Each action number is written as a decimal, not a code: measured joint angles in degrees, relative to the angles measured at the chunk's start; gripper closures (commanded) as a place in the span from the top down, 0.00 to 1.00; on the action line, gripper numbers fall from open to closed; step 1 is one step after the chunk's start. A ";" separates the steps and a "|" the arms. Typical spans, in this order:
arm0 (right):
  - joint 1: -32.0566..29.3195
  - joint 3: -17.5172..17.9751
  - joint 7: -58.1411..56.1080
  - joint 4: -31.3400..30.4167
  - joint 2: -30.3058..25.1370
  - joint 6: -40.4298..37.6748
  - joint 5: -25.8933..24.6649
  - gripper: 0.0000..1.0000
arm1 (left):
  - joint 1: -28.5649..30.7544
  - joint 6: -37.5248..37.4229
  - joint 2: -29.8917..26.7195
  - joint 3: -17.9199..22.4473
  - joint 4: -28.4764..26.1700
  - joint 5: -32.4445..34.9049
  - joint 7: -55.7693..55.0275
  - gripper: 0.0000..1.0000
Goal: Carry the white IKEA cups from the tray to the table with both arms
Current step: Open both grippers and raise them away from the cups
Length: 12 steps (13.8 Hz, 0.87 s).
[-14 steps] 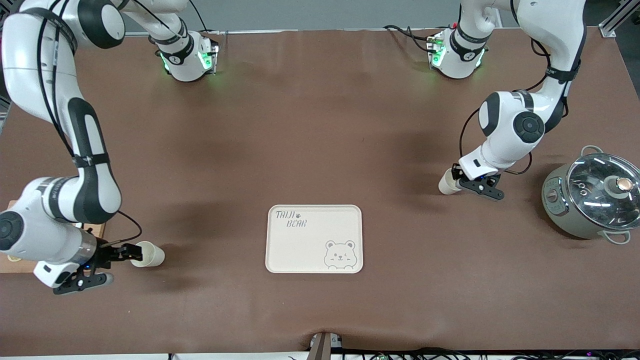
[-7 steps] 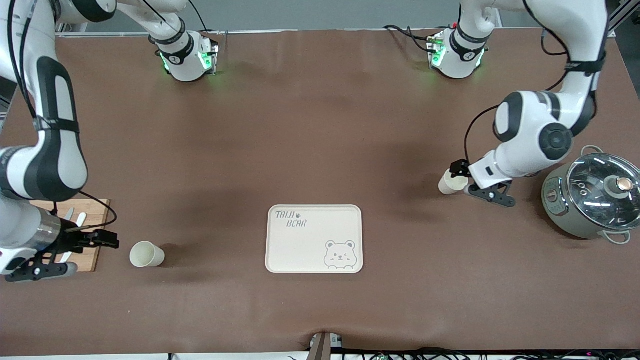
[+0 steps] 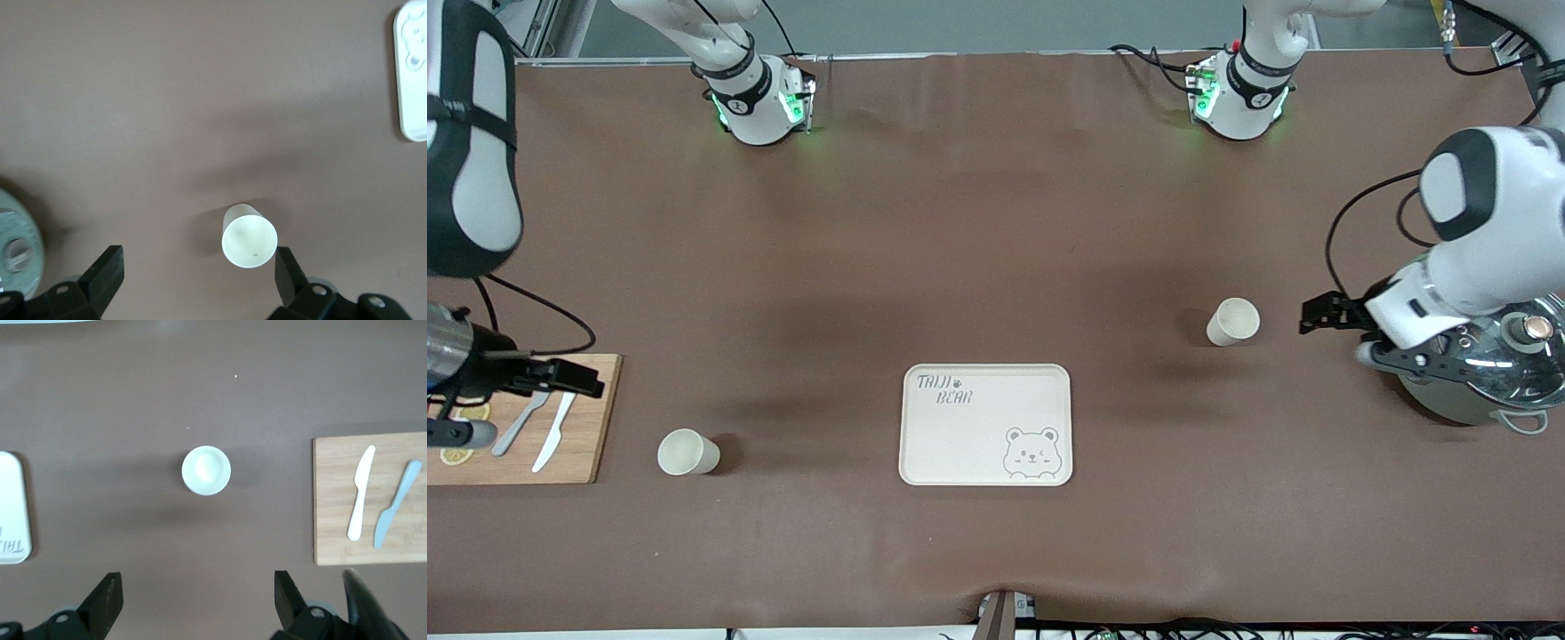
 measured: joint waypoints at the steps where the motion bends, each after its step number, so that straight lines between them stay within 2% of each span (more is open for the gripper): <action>1: 0.13 0.01 0.26 -0.02 -1.54 -1.71 0.01 1.00 | 0.28 -4.22 -0.06 0.00 3.66 0.00 -1.47 1.00; 4: 0.17 0.00 0.81 -0.15 -5.31 -5.77 0.02 1.00 | -0.10 -15.13 -0.84 -0.29 14.66 0.00 -8.64 1.00; 6: 0.17 0.00 0.86 -0.20 -7.50 -8.36 0.02 1.00 | -0.35 -18.58 -2.54 -0.52 18.36 0.61 -10.76 1.00; 9: 0.13 -0.05 1.77 -0.31 -10.32 -11.46 0.02 1.00 | 0.38 -22.60 -6.62 -1.56 19.22 4.65 -8.85 1.00; 12: 0.09 -0.18 2.85 -0.39 -12.35 -13.20 0.02 1.00 | 1.84 -23.07 -7.70 -2.68 19.13 4.82 -7.58 1.00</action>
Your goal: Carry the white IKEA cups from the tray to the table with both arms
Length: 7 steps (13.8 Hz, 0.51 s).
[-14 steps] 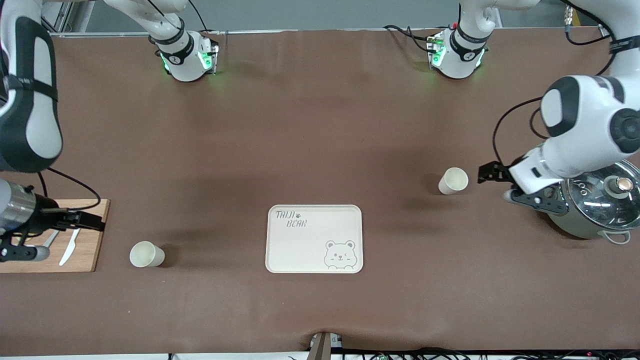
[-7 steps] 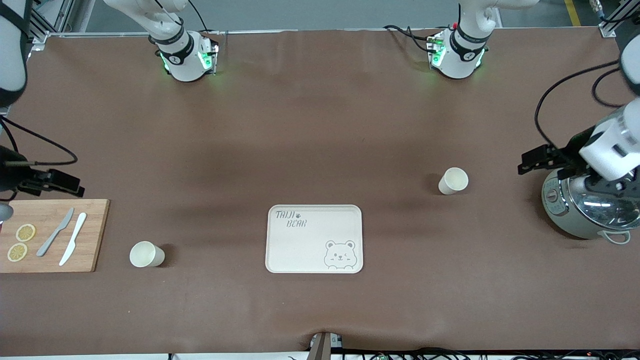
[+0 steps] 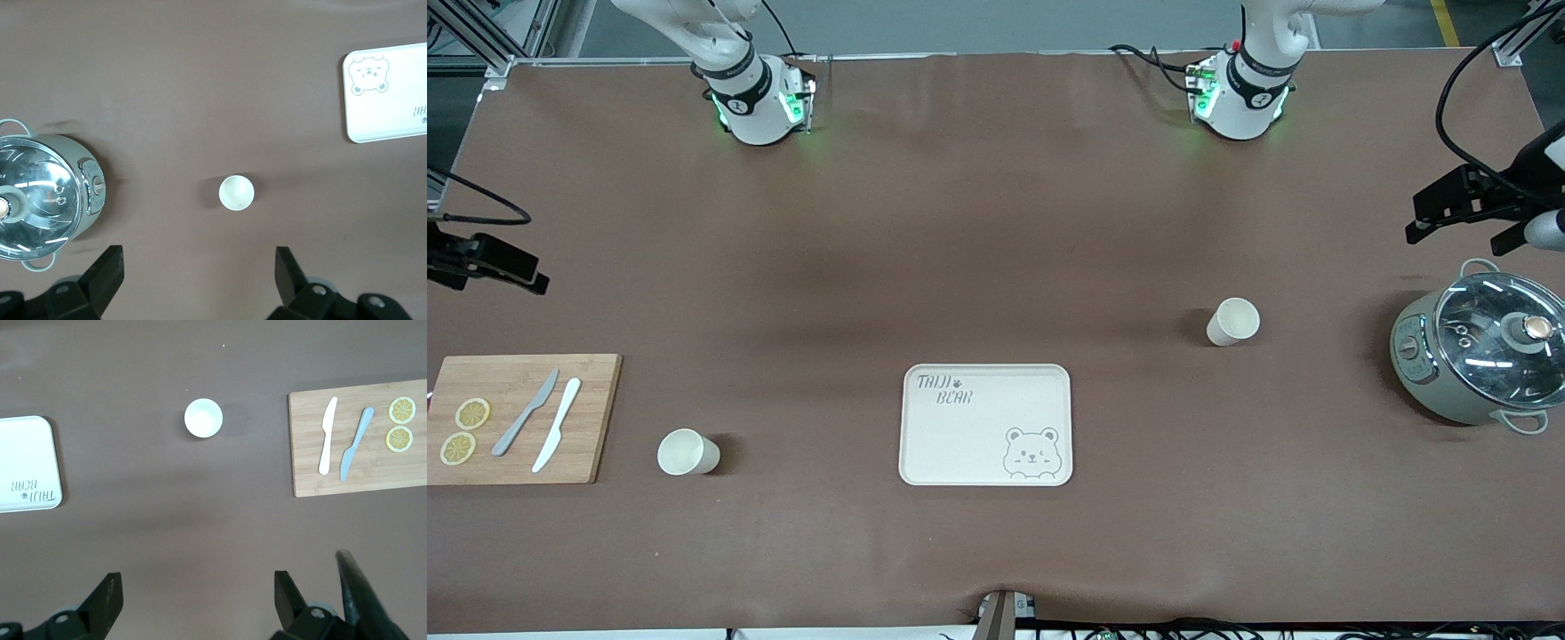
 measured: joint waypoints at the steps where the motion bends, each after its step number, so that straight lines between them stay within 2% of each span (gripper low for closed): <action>1: 0.00 -0.01 0.41 -0.04 -0.57 -0.18 0.00 1.00 | 0.17 -0.15 0.03 -0.04 -0.16 0.03 0.30 1.00; 7: -0.01 -0.06 1.93 -4.21 -3.25 -0.13 0.00 1.00 | 0.24 -1.65 0.21 -0.07 -0.46 0.24 1.94 1.00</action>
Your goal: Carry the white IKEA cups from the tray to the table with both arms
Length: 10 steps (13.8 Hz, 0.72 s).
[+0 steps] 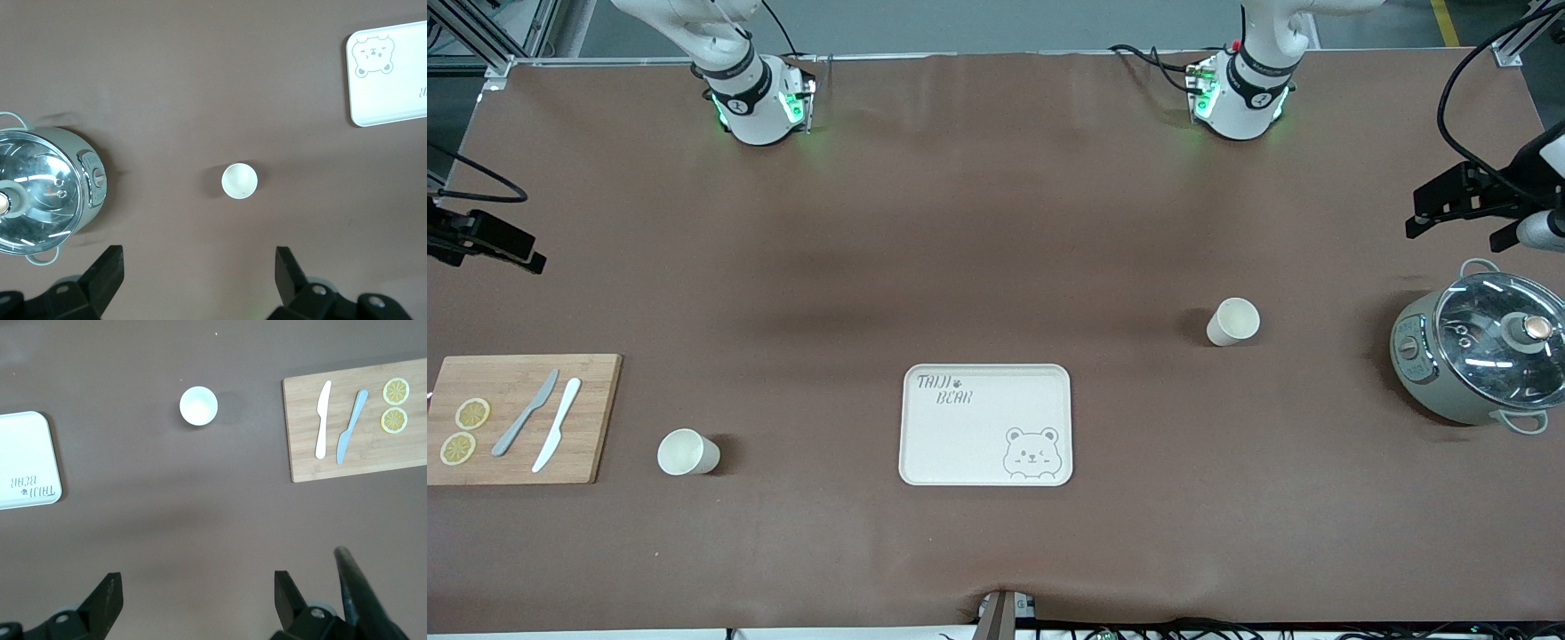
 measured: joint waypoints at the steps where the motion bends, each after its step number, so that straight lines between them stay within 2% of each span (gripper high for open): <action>1: 0.00 -0.01 0.11 -0.83 -0.44 0.68 0.00 1.00 | 0.00 0.01 0.11 -0.02 0.00 0.00 0.06 1.00; 5: 0.00 -0.08 0.36 -6.88 -3.57 7.25 0.00 1.00 | 0.02 0.13 0.23 -0.08 0.00 0.00 0.04 1.00; 10: 0.01 -0.09 0.42 -9.55 -5.65 8.13 0.00 1.00 | 0.03 0.23 0.22 -0.10 0.03 0.00 -0.23 1.00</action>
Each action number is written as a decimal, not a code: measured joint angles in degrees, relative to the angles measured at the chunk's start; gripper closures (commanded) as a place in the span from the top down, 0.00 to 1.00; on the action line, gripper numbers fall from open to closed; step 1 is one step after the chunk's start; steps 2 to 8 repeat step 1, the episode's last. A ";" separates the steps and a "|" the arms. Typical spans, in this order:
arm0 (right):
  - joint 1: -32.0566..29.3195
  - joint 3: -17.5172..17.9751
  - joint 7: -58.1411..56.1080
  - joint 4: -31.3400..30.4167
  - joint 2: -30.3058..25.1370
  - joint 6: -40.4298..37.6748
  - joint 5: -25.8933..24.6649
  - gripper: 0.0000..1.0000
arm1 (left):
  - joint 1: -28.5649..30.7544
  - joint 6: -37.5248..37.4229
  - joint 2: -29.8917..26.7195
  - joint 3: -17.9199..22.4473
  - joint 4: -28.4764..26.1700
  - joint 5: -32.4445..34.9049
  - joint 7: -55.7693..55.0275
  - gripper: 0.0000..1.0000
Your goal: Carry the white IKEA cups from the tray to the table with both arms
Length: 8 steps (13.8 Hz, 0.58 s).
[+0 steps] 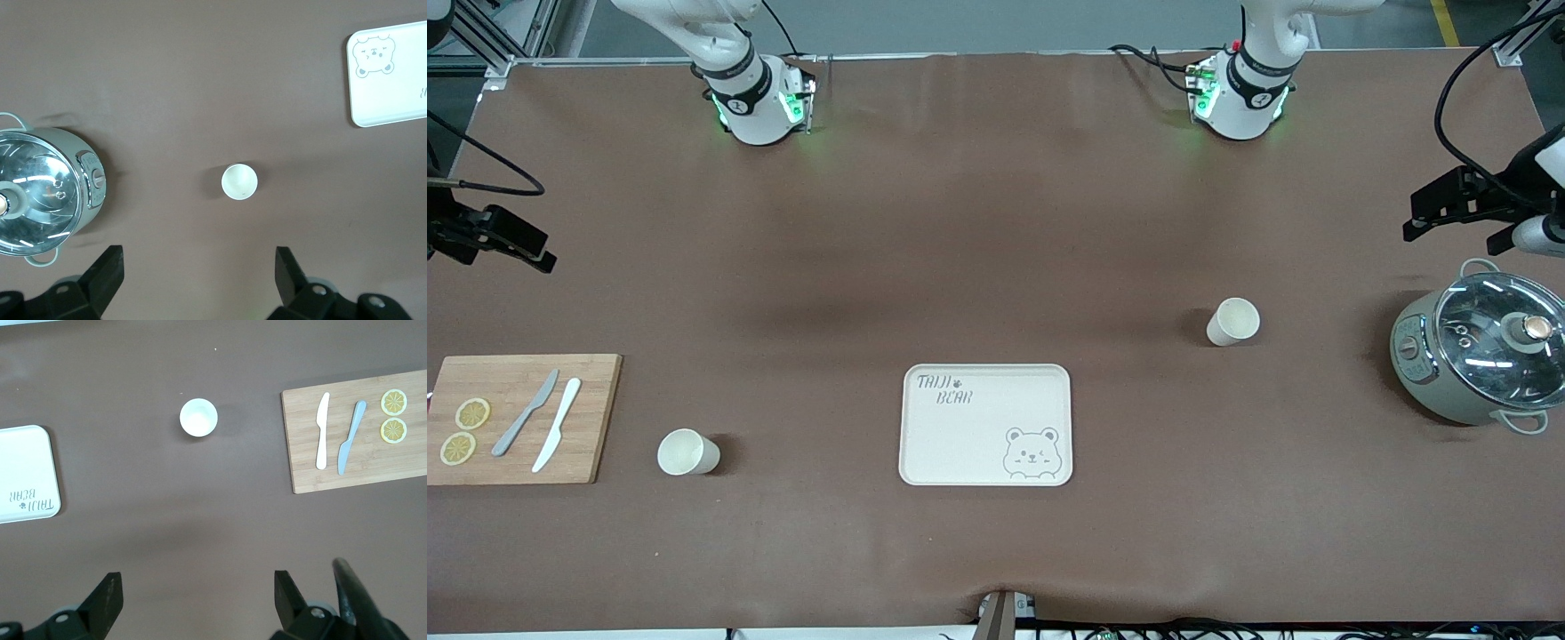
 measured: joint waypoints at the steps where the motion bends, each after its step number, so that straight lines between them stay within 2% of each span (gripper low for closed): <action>1: 0.01 0.00 0.00 -0.01 0.00 0.05 0.00 1.00 | 0.00 0.01 0.00 0.00 0.00 0.00 -0.06 1.00; 8: 0.01 0.00 0.00 -0.01 0.00 0.05 0.00 1.00 | 0.00 0.01 0.00 0.00 0.00 0.00 -0.06 1.00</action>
